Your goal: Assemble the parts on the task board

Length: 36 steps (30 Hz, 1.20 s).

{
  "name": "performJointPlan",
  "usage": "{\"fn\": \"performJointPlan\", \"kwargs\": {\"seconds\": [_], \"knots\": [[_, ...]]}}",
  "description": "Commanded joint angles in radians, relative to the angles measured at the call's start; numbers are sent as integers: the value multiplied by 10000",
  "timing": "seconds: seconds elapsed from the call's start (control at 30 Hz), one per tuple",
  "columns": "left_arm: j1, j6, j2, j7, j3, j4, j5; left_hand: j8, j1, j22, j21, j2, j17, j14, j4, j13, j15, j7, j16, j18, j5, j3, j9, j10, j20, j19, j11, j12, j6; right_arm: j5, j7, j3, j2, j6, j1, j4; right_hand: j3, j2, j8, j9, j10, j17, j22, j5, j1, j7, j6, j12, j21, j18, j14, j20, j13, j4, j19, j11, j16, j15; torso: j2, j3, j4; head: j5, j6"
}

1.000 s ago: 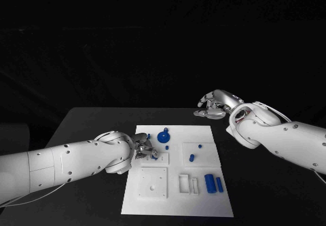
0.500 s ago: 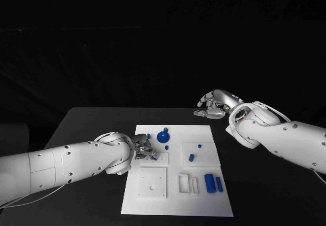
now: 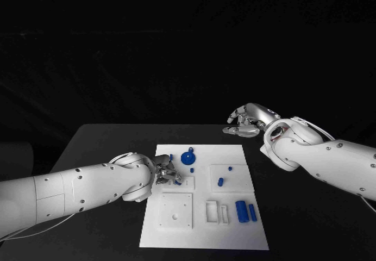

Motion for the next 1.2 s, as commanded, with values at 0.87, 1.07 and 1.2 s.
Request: {"fn": "performJointPlan", "kwargs": {"seconds": [0.87, 1.07, 1.2], "knots": [[-89, -1408, -277, 404, 3, 506, -317, 12, 86, 46, -43, 159, -71, 333, 20, -90, -578, -1183, 91, 177, 380, 100, 2449, -410, -1216, 80, -376, 112, 1901, 3, 86, 6, -21, -38, 3, 2, 0, -12, -52, -15, -60, 18, 101, 73, 50, 53, 15, 21, -53, 285, -28, -8, -24, 84, -61, 22, -56, -9, -3, -2, 4, -30, -6], [-100, -1647, -294, 392, 1, 507, -341, 12, 82, 48, -39, 155, -77, 337, 29, -96, -579, -1184, 93, 178, 368, 99, 2449, -410, -1216, 88, -377, 116, 1903, 4, 79, 6, -18, -29, 3, -6, -6, -13, -52, -15, -61, 19, 102, 81, 47, 53, 16, 24, -55, 285, -28, -9, -27, 90, -61, 22, -57, -9, 1, 8, 8, -31, -16], [-101, -1634, -282, 354, 1, 500, -348, 11, 80, 50, -37, 157, -80, 339, 36, -99, -579, -1185, 94, 179, 360, 100, 2449, -411, -1217, 93, -377, 117, 1904, 5, 76, 6, -15, -26, 3, -18, -9, -12, -52, -15, -61, 19, 103, 84, 47, 53, 16, 26, -55, 285, -27, -9, -29, 93, -60, 22, -57, -10, -1, 9, 8, -20, -30]]}}
